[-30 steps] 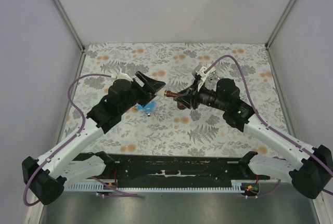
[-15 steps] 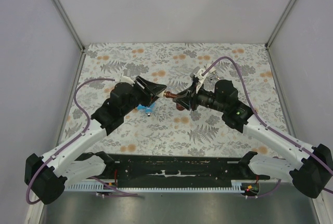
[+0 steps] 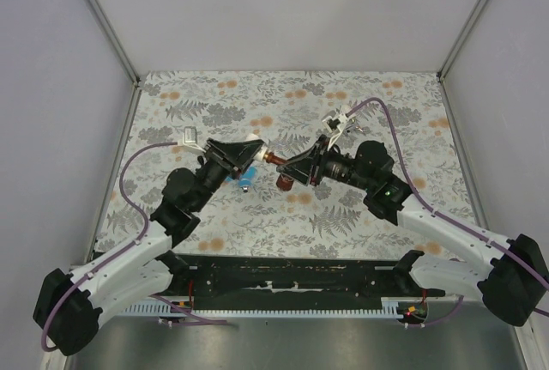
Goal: Install the water faucets
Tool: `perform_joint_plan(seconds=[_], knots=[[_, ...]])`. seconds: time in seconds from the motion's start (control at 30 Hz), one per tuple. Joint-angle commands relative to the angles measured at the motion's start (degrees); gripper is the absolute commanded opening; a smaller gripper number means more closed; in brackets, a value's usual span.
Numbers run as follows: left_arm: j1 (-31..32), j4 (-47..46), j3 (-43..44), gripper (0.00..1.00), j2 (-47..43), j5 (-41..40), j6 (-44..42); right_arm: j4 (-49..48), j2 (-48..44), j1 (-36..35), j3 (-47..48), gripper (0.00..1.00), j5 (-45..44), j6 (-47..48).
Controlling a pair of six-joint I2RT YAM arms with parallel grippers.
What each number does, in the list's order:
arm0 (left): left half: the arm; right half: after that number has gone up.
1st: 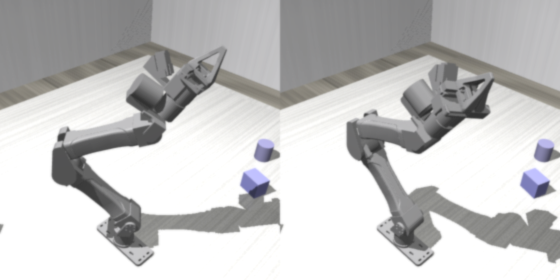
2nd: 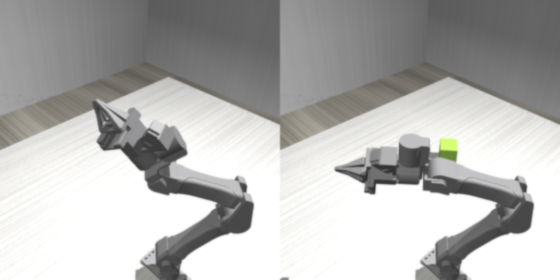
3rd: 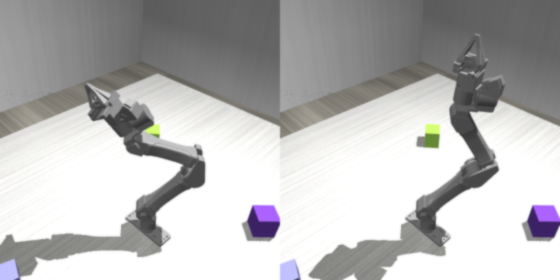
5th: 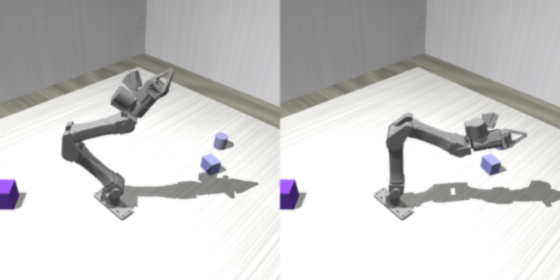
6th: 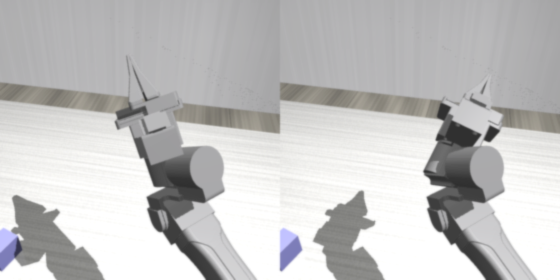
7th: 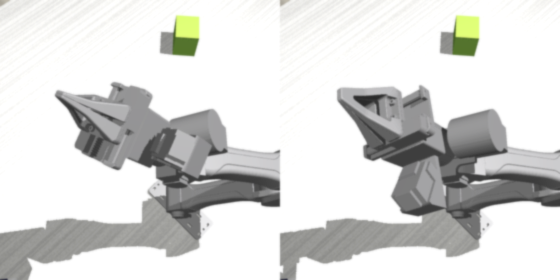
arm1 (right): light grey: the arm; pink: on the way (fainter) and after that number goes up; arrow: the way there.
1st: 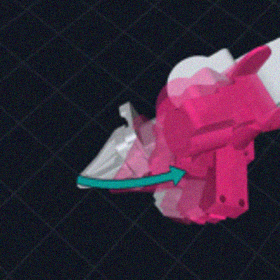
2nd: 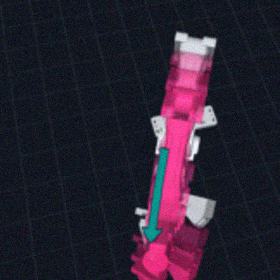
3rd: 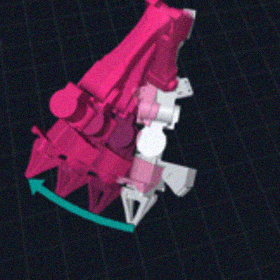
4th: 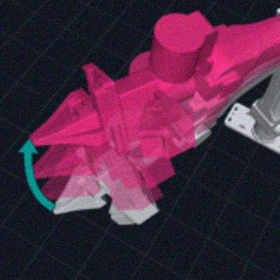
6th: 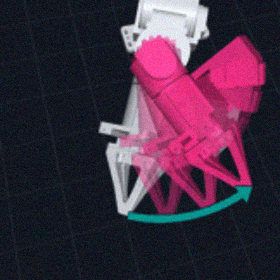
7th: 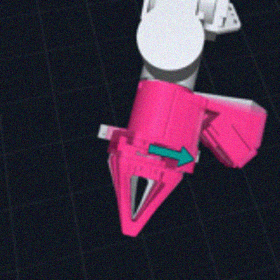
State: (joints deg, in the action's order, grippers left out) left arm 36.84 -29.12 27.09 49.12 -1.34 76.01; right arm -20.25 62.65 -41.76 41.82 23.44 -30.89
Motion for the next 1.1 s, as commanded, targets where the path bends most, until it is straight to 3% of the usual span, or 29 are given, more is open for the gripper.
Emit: perform_joint_plan(seconds=[0.0, 0.27, 0.37, 0.57, 0.7, 0.83, 0.97, 1.07], knots=[[0.16, -19.45, -2.74, 0.02, -3.76, 1.08, -13.75, -11.3, 0.1, 0.1, 2.47, 0.0, 1.6, -12.77], [0.16, -42.57, -7.4, 0.02, -8.61, 14.33, -37.66, -9.81, 6.33, 0.19, 6.51, 0.0, 6.35, -28.94], [0.08, -48.12, -7.84, 0.02, -7.99, 20.05, -42.77, -11.56, 9.15, 0.19, 7.48, 0.0, 8.9, -32.81], [0.16, -42.17, -4.42, 0.02, -8.25, 27.72, -47.7, -12.89, 11.61, 0.89, 8.01, 0.0, 11.8, -34.76], [0.16, -33.57, -4.15, 0.02, -11.14, 16.06, -47.01, -8.5, 9.51, 2.64, 7.75, 0.19, 10.93, -29.16], [0.16, -16.36, -0.82, 0.02, -15.45, 9.71, -50.77, -2.62, 5.74, 4.23, 7.66, 0.61, 7.6, -19.05], [0.16, -7.72, 2.17, 0.02, -17.57, 7.76, -52.71, 0.21, 2.66, 4.49, 6.87, 0.98, 2.23, -6.66], [0.16, -0.96, 5.15, 0.02, -18.1, 6.1, -54.03, 2.66, 0.9, 4.58, 6.52, 0.98, -1.54, 2.21]])
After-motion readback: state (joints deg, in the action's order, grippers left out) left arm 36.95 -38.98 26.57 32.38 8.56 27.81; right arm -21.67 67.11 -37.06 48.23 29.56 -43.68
